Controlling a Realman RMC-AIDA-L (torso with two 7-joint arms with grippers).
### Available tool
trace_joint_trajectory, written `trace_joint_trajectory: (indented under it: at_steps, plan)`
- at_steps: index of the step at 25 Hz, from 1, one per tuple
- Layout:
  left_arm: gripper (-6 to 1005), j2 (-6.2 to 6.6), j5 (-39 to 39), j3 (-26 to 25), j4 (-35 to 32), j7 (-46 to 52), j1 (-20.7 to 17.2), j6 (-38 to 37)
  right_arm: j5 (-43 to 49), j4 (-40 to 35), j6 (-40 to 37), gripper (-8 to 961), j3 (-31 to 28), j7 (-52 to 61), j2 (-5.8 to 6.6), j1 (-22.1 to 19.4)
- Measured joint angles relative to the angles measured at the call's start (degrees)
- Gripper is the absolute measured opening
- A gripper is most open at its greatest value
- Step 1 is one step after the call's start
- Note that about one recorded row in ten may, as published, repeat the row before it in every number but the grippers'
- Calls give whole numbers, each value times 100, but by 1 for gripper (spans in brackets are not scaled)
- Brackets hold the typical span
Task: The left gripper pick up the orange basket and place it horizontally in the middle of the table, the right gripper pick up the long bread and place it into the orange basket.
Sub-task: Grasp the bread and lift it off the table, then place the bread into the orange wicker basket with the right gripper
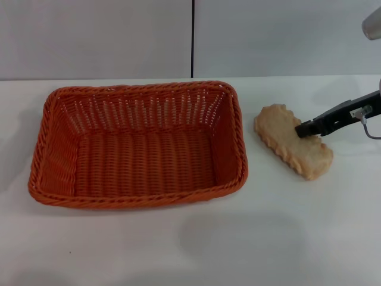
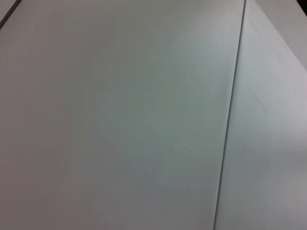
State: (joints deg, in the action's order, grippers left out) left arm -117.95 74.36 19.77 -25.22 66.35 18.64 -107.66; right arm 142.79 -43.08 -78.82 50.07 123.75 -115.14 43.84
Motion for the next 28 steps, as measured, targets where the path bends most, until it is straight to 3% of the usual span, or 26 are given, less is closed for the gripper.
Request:
trace_joint_trajectory:
  at_steps: [4,8,14,18,23,28]
  plan:
    - [720,0,0,1,0,1,-2,-1,-49,-140,26,48,-49,13,-2,-115]
    - [719,0,0,0,0,1,-16,-2,-309,-608,40,46,-466,-14,-27,-399]
    - [718,7,0,0,0,1,-43,-11,-2228,-1623,-3,44,-605,-752,-203,-1242]
    - [717,9,0,0,0,-5,-44,-19,-3983,-1760,-436,42,-551,-1858,-304,-1591]
    - [716,9,0,7,0,-25,-26,-14,-5327,-1180,-1320,41,-379,-2922,-294,-1399]
    - [714,9,15,34,0,-39,17,27,-5232,-525,-1374,39,43,-3208,-246,-732]
